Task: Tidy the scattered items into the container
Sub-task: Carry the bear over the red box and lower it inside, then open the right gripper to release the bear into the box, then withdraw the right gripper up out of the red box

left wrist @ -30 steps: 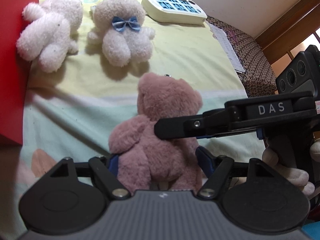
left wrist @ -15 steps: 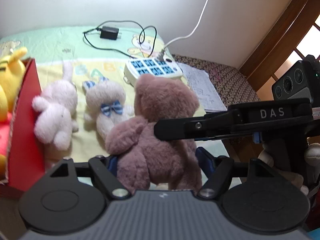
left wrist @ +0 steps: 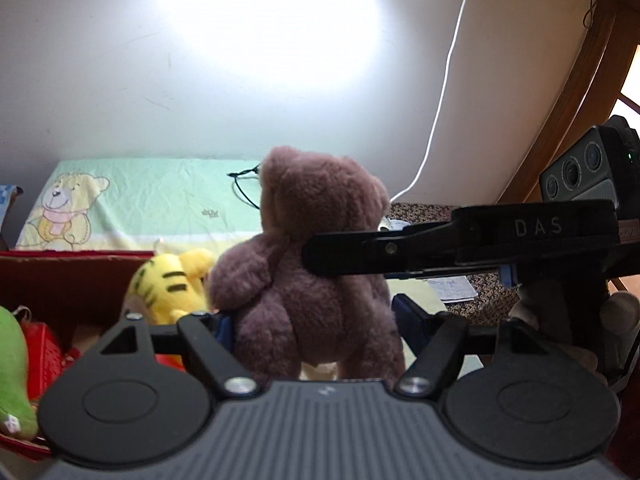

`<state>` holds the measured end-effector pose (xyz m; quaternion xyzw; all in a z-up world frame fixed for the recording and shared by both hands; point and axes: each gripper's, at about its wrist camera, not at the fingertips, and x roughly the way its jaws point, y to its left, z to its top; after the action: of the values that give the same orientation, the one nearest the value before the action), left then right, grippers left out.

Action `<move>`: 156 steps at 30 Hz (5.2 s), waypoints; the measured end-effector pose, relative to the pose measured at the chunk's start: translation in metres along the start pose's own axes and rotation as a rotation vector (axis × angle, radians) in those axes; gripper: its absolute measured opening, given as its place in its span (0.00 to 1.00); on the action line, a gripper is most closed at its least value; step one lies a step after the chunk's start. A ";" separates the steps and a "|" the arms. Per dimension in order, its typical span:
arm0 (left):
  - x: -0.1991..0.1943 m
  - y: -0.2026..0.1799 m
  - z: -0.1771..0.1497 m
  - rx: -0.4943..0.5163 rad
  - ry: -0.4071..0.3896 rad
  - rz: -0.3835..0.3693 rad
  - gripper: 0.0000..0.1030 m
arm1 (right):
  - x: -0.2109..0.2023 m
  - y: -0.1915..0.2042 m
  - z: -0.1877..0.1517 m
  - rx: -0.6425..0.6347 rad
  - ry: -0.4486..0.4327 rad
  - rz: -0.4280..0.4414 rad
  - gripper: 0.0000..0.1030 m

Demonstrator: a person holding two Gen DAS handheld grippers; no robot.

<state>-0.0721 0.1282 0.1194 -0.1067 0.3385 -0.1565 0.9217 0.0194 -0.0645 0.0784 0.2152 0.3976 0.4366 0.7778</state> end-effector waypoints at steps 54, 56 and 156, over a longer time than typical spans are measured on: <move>0.018 0.189 -0.065 -0.042 0.269 -0.056 0.85 | 0.236 0.059 -0.040 -0.258 0.335 -0.558 0.44; 0.015 0.189 -0.064 -0.042 0.259 -0.050 0.85 | 0.235 0.058 -0.039 -0.250 0.334 -0.552 0.44; 0.032 0.156 -0.058 -0.124 0.338 0.147 0.86 | 0.115 0.043 -0.072 -0.010 -0.045 -0.408 0.22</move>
<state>-0.0532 0.2562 0.0095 -0.1105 0.5045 -0.0833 0.8522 -0.0260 0.0545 0.0154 0.1362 0.4133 0.2667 0.8599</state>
